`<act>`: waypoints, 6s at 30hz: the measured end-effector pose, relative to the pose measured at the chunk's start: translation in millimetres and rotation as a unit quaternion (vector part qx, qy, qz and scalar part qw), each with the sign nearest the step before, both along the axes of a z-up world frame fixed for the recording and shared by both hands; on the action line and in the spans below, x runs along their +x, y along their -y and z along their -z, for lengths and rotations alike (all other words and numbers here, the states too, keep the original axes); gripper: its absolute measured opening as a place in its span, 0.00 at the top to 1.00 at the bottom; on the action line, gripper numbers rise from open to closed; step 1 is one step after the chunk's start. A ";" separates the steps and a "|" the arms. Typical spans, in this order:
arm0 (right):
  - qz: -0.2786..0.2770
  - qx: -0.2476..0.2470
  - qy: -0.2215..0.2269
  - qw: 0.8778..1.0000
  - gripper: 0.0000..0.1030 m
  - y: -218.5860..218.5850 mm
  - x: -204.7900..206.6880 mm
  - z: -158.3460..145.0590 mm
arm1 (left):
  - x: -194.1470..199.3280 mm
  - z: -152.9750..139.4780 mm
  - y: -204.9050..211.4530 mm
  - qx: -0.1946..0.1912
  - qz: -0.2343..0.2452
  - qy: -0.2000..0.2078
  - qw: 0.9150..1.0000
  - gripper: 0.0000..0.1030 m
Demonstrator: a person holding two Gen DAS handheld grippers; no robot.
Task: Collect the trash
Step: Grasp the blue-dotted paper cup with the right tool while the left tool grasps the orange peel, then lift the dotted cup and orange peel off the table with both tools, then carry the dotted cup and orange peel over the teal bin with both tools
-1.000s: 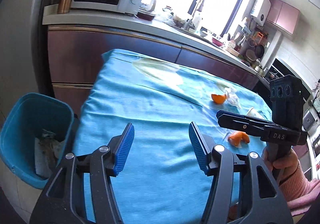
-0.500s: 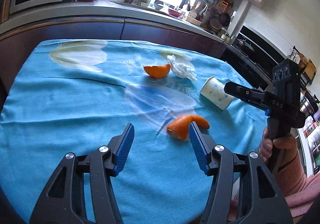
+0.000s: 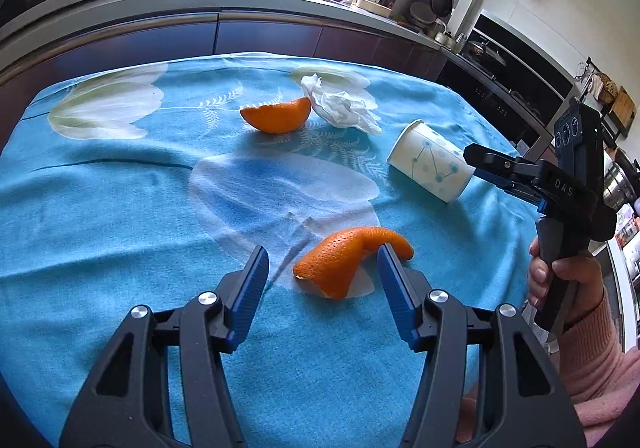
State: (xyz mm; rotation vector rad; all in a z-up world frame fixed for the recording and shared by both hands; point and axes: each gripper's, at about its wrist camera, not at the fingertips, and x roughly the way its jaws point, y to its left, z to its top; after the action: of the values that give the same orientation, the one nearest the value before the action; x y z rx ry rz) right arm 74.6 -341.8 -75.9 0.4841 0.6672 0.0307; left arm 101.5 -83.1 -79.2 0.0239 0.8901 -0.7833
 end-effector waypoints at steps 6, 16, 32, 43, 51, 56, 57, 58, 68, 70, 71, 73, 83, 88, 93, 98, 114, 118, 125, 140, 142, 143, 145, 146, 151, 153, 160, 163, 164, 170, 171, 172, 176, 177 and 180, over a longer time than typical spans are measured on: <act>-0.014 0.018 -0.005 1.000 0.21 -0.4 7.5 7.2 | 0.9 3.7 9.9 0.013 0.011 -0.004 1.000 0.47; -0.019 0.046 -0.019 0.999 0.43 3.8 8.6 18.6 | -1.2 10.8 20.2 0.030 0.024 -0.015 0.999 0.63; -0.037 0.057 0.008 0.998 0.44 -1.0 -1.4 7.1 | -11.5 7.2 13.8 0.018 0.012 -0.005 1.000 0.82; -0.078 0.055 0.031 0.995 0.44 -29.9 2.7 -5.1 | -20.6 -9.9 -19.0 -0.002 -0.021 0.012 1.000 0.85; -0.114 0.053 0.034 0.992 0.44 -58.1 9.1 -7.9 | -24.6 -21.9 -51.2 -0.014 -0.062 0.023 0.998 0.85; -0.138 0.053 0.037 0.988 0.44 -77.1 14.5 -11.5 | -26.7 -29.3 -70.4 -0.020 -0.084 0.028 0.996 0.85; -0.143 0.051 0.038 0.988 0.44 -81.2 15.5 -12.6 | -27.1 -30.6 -74.2 -0.022 -0.088 0.029 0.995 0.85; -0.148 0.051 0.038 0.987 0.44 -85.3 16.7 -13.5 | -27.5 -31.9 -77.7 -0.022 -0.092 0.030 0.995 0.85; -0.188 0.051 0.044 0.980 0.44 -123.6 27.9 -14.6 | -32.4 -40.5 -111.5 -0.025 -0.133 0.037 0.990 0.85; -0.196 0.051 0.044 0.978 0.44 -130.8 30.1 -14.9 | -33.9 -41.5 -118.6 -0.026 -0.141 0.037 0.989 0.85; -0.201 0.050 0.043 0.977 0.44 -134.7 31.4 -15.1 | -34.2 -41.9 -122.0 -0.026 -0.145 0.037 0.988 0.85; -0.207 0.050 0.043 0.976 0.44 -141.2 32.8 -15.4 | -33.5 -42.9 -129.4 -0.027 -0.153 0.037 0.987 0.85; -0.242 0.048 0.045 0.968 0.44 -171.7 43.5 -18.8 | -37.4 -47.8 -160.8 -0.031 -0.187 0.041 0.981 0.85; -0.258 0.047 0.044 0.964 0.44 -187.1 48.0 -19.4 | -40.1 -49.4 -177.9 -0.034 -0.204 0.043 0.977 0.85; -0.275 0.046 0.044 0.959 0.44 -200.6 53.3 -21.1 | -41.3 -50.8 -194.4 -0.036 -0.221 0.044 0.974 0.85; -0.289 0.044 0.045 0.955 0.44 -215.1 57.8 -24.0 | -44.1 -53.0 -210.0 -0.036 -0.240 0.047 0.969 0.85; -0.336 0.036 0.044 0.940 0.44 -261.9 73.6 -28.8 | -52.3 -56.9 -253.3 -0.036 -0.290 0.055 0.955 0.85; -0.349 0.034 0.045 0.936 0.44 -274.4 73.5 -30.1 | -55.0 -57.6 -260.8 -0.038 -0.298 0.057 0.952 0.85; -0.368 0.030 0.045 0.928 0.44 -283.5 78.2 -32.6 | -57.4 -60.4 -276.3 -0.033 -0.316 0.064 0.946 0.85; -0.412 0.017 0.046 0.910 0.44 -322.0 86.1 -36.9 | -59.6 -66.8 -321.2 -0.022 -0.365 0.079 0.927 0.85; -0.417 0.015 0.045 0.908 0.44 -327.8 87.6 -37.4 | -59.0 -65.4 -327.2 -0.021 -0.371 0.078 0.925 0.85; -0.420 0.014 0.045 0.906 0.44 -330.8 88.6 -37.4 | -59.1 -64.8 -329.8 -0.021 -0.374 0.077 0.924 0.85; -0.425 0.011 0.043 0.904 0.44 -336.8 90.3 -37.3 | -59.4 -63.3 -335.0 -0.020 -0.378 0.076 0.922 0.85; -0.427 0.009 0.042 0.903 0.44 -339.8 90.9 -36.9 | -58.9 -62.3 -337.9 -0.020 -0.381 0.074 0.921 0.85; -0.437 0.005 0.040 0.899 0.44 -351.9 94.0 -37.1 | -55.9 -58.7 -345.6 -0.018 -0.392 0.069 0.917 0.85; -0.440 0.004 0.038 0.897 0.44 -355.5 95.0 -36.5 | -55.2 -57.5 -349.3 -0.019 -0.396 0.067 0.916 0.85; -0.451 -0.005 0.034 0.892 0.44 -369.5 97.9 -35.9 | -51.1 -52.3 -357.5 -0.012 -0.407 0.061 0.912 0.85; -0.456 -0.009 0.032 0.890 0.44 -376.5 100.2 -35.6 | -48.6 -49.6 -361.2 -0.009 -0.411 0.057 0.910 0.85; -0.458 -0.011 0.032 0.889 0.44 -379.1 101.2 -35.4 | -47.8 -48.6 -362.3 -0.008 -0.412 0.057 0.909 0.85; -0.465 -0.015 0.022 0.885 0.44 -389.7 105.3 -30.9 | -43.1 -43.7 -369.1 -0.006 -0.420 0.050 0.906 0.85; -0.466 -0.015 0.021 0.884 0.44 -391.2 106.1 -30.4 | -42.1 -43.3 -369.7 -0.005 -0.421 0.050 0.906 0.85; -0.467 -0.016 0.020 0.884 0.44 -392.7 106.5 -30.1 | -41.3 -42.8 -370.6 -0.005 -0.421 0.049 0.905 0.85; -0.471 -0.020 0.017 0.882 0.44 -399.2 107.7 -28.9 | -40.4 -41.9 -371.2 -0.003 -0.423 0.049 0.905 0.85; -0.472 -0.021 0.017 0.881 0.44 -401.0 108.0 -28.4 | -40.1 -41.8 -371.0 -0.003 -0.424 0.049 0.905 0.85; -0.475 -0.025 0.013 0.880 0.44 -407.2 110.4 -26.5 | -38.5 -40.0 -371.6 0.001 -0.427 0.047 0.903 0.85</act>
State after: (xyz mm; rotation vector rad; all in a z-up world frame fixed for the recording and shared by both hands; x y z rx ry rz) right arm 184.9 65.4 -49.4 0.0640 0.8238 0.9467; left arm 63.0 288.5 -39.2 -0.3096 0.7068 0.0442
